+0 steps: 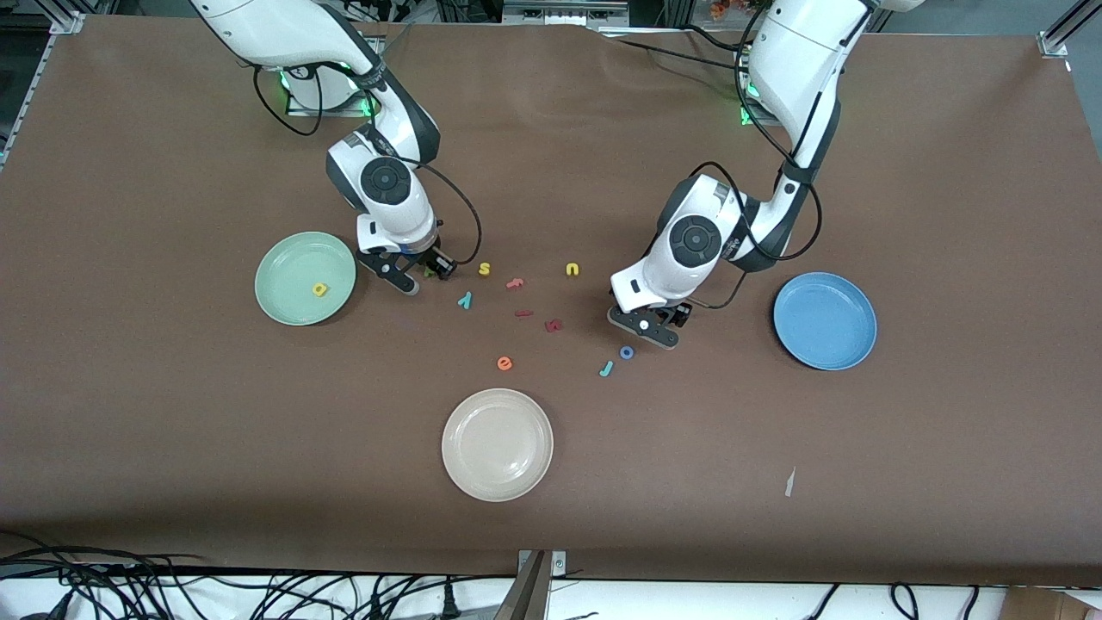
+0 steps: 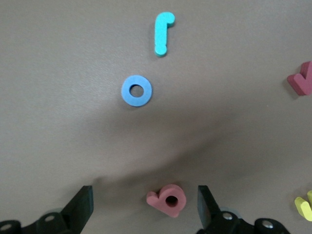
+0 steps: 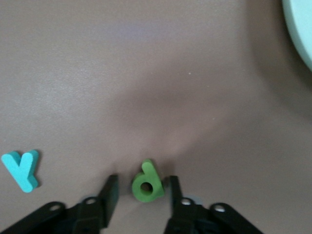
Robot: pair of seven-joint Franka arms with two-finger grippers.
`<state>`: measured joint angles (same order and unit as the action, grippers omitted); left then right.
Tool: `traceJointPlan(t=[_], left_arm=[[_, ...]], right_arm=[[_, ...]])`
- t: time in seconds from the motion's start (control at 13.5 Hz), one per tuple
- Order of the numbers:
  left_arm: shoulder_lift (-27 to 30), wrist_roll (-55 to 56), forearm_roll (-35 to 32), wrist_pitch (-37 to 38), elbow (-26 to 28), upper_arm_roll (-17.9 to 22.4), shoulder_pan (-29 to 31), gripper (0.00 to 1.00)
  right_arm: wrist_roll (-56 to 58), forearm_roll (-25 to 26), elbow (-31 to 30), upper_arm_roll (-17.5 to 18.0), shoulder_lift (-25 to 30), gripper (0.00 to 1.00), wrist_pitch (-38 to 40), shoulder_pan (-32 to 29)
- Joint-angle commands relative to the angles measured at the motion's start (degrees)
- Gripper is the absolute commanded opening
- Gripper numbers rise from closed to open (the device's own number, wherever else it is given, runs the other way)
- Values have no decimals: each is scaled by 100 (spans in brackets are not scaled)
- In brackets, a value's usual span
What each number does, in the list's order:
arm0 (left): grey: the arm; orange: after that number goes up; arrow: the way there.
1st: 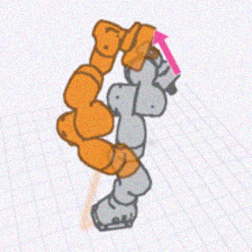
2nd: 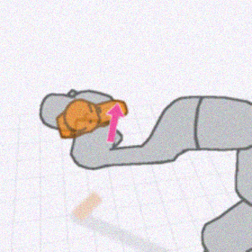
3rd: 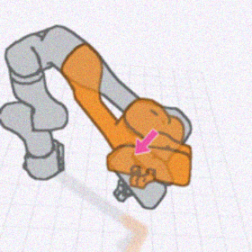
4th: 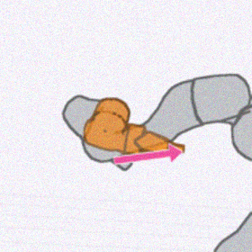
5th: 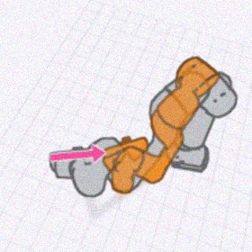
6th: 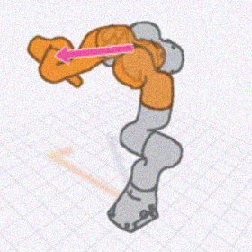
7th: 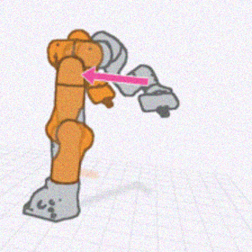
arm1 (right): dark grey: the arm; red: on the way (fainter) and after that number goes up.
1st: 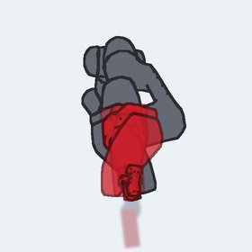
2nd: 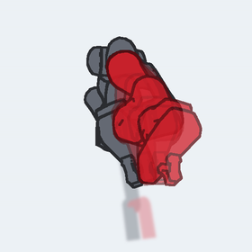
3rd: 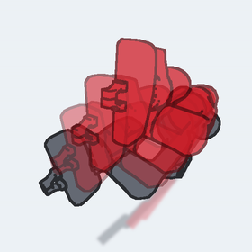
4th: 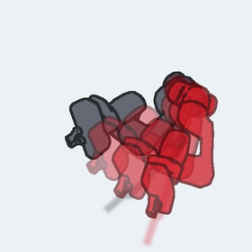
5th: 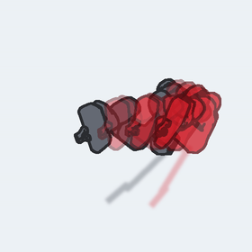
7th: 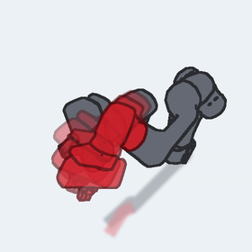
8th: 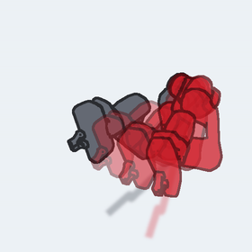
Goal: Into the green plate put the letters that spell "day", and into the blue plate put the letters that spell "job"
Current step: 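Grasp the green letter with the right gripper while the left grasps pink letter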
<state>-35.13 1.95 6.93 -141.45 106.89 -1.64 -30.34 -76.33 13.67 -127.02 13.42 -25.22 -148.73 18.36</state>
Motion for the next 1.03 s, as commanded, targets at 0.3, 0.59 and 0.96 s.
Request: traceJointPlan(t=[0.3, 0.59, 0.96], left_arm=[[67, -11, 124, -67, 210, 76, -209, 94], [50, -11, 124, -76, 227, 76, -209, 87], [-64, -11, 124, -268, 201, 76, -296, 75]], right_arm=[[206, -4, 668, -14, 86, 8, 991, 63], [1696, -13, 1039, -522, 516, 8, 2295, 28], [4437, -205, 452, -1822, 1044, 8, 2384, 10]])
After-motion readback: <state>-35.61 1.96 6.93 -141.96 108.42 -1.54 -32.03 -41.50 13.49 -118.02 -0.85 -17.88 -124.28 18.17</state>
